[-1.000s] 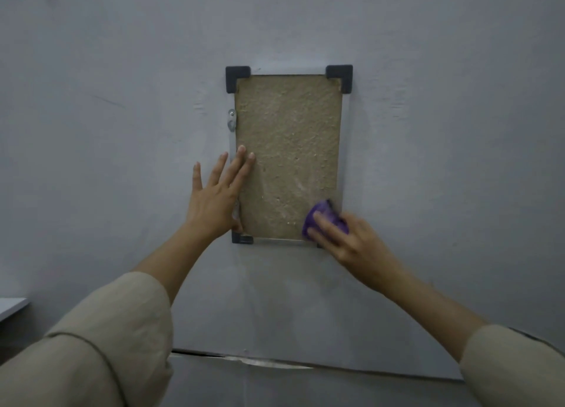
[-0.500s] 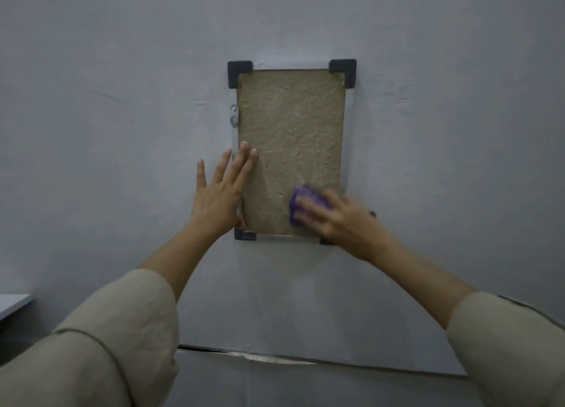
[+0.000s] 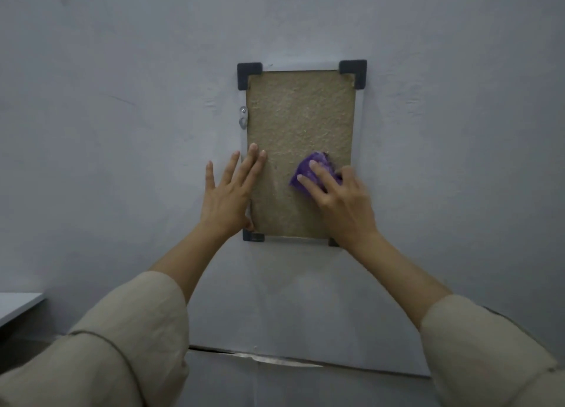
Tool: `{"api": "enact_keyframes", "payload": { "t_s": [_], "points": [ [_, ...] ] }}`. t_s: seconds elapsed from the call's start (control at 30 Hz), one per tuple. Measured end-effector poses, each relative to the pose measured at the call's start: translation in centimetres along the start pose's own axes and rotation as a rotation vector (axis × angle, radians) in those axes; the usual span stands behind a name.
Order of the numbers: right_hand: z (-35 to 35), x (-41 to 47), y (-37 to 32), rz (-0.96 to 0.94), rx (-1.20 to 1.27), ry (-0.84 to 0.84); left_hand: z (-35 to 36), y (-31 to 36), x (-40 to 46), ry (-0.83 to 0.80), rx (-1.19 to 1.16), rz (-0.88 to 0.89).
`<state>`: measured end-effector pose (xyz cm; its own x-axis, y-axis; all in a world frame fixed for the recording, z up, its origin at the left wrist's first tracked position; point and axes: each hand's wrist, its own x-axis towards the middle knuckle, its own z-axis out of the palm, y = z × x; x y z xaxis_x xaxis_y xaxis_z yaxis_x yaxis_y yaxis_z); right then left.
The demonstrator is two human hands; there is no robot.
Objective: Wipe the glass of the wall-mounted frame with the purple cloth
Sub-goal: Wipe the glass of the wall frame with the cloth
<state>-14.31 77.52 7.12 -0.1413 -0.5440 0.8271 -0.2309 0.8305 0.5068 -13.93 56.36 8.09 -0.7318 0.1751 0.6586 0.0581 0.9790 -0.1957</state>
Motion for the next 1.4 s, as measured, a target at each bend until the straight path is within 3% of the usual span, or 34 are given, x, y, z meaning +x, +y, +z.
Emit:
{"api": "enact_keyframes", "payload": {
  "t_s": [0.07,0.17,0.2,0.27,0.37,0.43,0.53,0.6,0.67,0.8,0.87,0.93,1.0,1.07,1.17,1.2,1.23,1.33,1.4],
  "points": [
    [0.7,-0.8,-1.6,-0.056,-0.001,-0.025,-0.1,0.0,-0.1,0.003,0.006,0.001],
    [0.6,-2.7,-2.8,-0.534,-0.025,-0.186,-0.2,-0.1,-0.1,0.009,0.032,0.003],
    [0.5,-2.2,-2.2,-0.595,-0.036,-0.193,-0.1,-0.1,-0.2,0.01,0.041,0.003],
    [0.3,-0.2,-0.7,-0.506,-0.037,-0.149,0.2,-0.2,-0.2,0.03,0.04,-0.007],
    [0.1,2.2,-0.5,-0.129,0.014,-0.002,0.6,-0.3,-0.5,0.065,0.042,-0.033],
    [0.8,1.4,-2.3,-0.049,0.068,-0.002,0.8,-0.5,-0.9,0.075,0.027,-0.04],
    [1.1,-1.3,-4.7,-0.346,0.09,-0.166,0.8,-0.9,-1.1,0.075,0.047,-0.026],
    [0.8,-0.5,-3.6,-0.505,0.011,-0.188,0.8,-1.1,-1.1,0.07,0.06,-0.019],
    [0.6,1.8,-2.1,-0.43,-0.013,-0.113,0.9,-1.3,-1.0,0.064,0.038,-0.017],
    [0.5,4.1,-2.6,-0.063,0.021,-0.013,1.0,-1.4,-1.0,0.057,-0.005,-0.017],
    [1.0,2.6,-4.3,-0.158,0.058,-0.088,1.1,-1.4,-1.0,0.063,-0.012,-0.011],
    [0.9,0.7,-4.7,-0.401,0.084,-0.225,1.1,-1.4,-1.1,0.07,-0.018,-0.016],
    [0.4,0.3,-2.6,-0.531,-0.002,-0.205,1.0,-1.4,-1.0,0.066,-0.015,-0.02],
    [0.2,0.3,0.2,-0.416,-0.042,-0.113,1.0,-1.4,-1.0,0.056,-0.01,-0.022],
    [-0.2,-0.8,2.4,-0.039,0.028,0.016,1.2,-1.1,-1.0,0.064,-0.011,-0.033],
    [-0.2,-1.5,2.1,0.005,0.049,0.034,1.1,-1.0,-1.0,0.067,-0.01,-0.039],
    [-0.1,-2.5,1.6,-0.044,0.05,0.02,1.1,-0.9,-1.1,0.066,-0.012,-0.042],
    [-0.2,-5.7,0.7,-0.497,0.014,-0.137,0.8,-0.6,-1.2,0.059,-0.008,-0.051],
    [-0.6,-5.8,1.9,-0.544,-0.001,-0.175,0.8,-0.6,-1.1,0.06,-0.004,-0.057]
  ]
}}
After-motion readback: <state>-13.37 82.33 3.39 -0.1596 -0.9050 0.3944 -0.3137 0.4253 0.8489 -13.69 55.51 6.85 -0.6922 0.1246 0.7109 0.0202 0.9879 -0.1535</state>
